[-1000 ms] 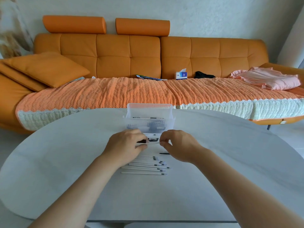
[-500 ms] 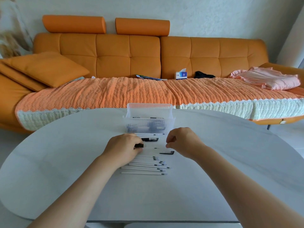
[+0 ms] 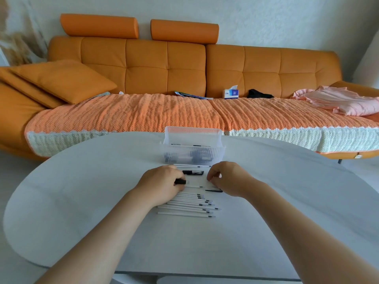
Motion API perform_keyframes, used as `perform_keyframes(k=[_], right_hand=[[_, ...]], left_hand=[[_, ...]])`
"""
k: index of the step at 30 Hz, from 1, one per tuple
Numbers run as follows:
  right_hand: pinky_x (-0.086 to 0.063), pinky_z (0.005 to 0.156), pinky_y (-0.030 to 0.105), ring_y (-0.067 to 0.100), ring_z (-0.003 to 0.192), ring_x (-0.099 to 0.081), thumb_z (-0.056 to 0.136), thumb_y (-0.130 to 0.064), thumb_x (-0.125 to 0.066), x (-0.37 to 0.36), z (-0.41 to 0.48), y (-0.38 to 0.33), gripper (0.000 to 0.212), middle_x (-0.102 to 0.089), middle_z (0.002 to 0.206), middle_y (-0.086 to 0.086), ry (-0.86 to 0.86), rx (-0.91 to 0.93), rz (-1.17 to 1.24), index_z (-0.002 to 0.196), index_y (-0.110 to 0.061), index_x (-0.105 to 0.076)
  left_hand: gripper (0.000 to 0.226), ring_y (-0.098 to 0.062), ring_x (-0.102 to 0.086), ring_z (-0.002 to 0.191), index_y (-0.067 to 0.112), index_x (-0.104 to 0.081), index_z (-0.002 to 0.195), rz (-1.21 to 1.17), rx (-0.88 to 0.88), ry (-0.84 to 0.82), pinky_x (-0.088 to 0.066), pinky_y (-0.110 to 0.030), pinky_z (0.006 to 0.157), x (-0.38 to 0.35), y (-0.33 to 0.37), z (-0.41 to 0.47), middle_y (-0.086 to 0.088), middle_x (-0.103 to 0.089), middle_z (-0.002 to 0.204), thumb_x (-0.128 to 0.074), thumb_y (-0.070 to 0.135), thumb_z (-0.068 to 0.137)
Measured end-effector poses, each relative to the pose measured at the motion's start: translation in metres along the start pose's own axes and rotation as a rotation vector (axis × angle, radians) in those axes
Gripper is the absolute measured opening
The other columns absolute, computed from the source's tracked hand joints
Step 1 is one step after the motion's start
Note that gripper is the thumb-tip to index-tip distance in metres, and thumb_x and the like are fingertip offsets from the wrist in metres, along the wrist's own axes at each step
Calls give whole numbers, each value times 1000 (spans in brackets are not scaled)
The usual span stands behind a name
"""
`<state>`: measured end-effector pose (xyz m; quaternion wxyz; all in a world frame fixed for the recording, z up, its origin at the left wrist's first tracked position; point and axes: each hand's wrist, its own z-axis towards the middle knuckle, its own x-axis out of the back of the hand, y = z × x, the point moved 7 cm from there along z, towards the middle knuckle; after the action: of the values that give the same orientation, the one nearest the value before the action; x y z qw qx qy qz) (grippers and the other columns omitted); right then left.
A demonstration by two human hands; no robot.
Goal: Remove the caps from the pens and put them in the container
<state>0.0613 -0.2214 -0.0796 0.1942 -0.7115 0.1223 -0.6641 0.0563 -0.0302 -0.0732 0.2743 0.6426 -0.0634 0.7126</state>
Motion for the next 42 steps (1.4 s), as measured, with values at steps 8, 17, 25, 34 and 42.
perform_keyframes(k=[8, 17, 25, 34, 42], right_hand=[[-52, 81, 29, 10, 94, -60, 94, -36, -58, 17, -2, -21, 25, -60, 114, -14, 140, 75, -136, 119, -37, -62], [-47, 75, 28, 16, 107, -62, 104, -20, -41, -1, 28, -66, 34, -62, 127, -14, 213, 243, -375, 123, -35, -65], [-41, 71, 27, 17, 107, -61, 99, -16, -49, -22, 51, -73, 32, -64, 118, -10, 117, 278, -632, 120, -35, -65], [-50, 79, 30, 17, 101, -61, 98, -26, -53, -17, 50, -77, 18, -66, 110, -9, 86, 252, -664, 106, -31, -68], [-50, 72, 29, 14, 89, -61, 88, -25, -58, 10, 14, -78, 9, -64, 96, -11, 163, 235, -382, 93, -28, -64]], left_hand=[[19, -15, -58, 90, 30, -67, 99, -10, 8, 73, -49, -32, 75, 14, -11, -3, 10, -57, 99, -50, 38, 94], [24, -19, -50, 104, 16, -67, 104, -38, 16, 159, -48, -35, 75, 23, -25, 3, 0, -56, 103, -50, 33, 98], [25, -21, -54, 94, 15, -63, 95, -57, 30, 167, -37, -30, 65, 24, -30, 2, -2, -55, 101, -47, 33, 99], [22, -20, -55, 90, 18, -61, 90, -71, 31, 185, -35, -29, 62, 25, -38, -3, 0, -57, 97, -49, 35, 98], [26, -17, -48, 110, 19, -64, 121, -133, -107, 256, -46, -35, 85, 32, -26, -2, 4, -61, 113, -53, 28, 98]])
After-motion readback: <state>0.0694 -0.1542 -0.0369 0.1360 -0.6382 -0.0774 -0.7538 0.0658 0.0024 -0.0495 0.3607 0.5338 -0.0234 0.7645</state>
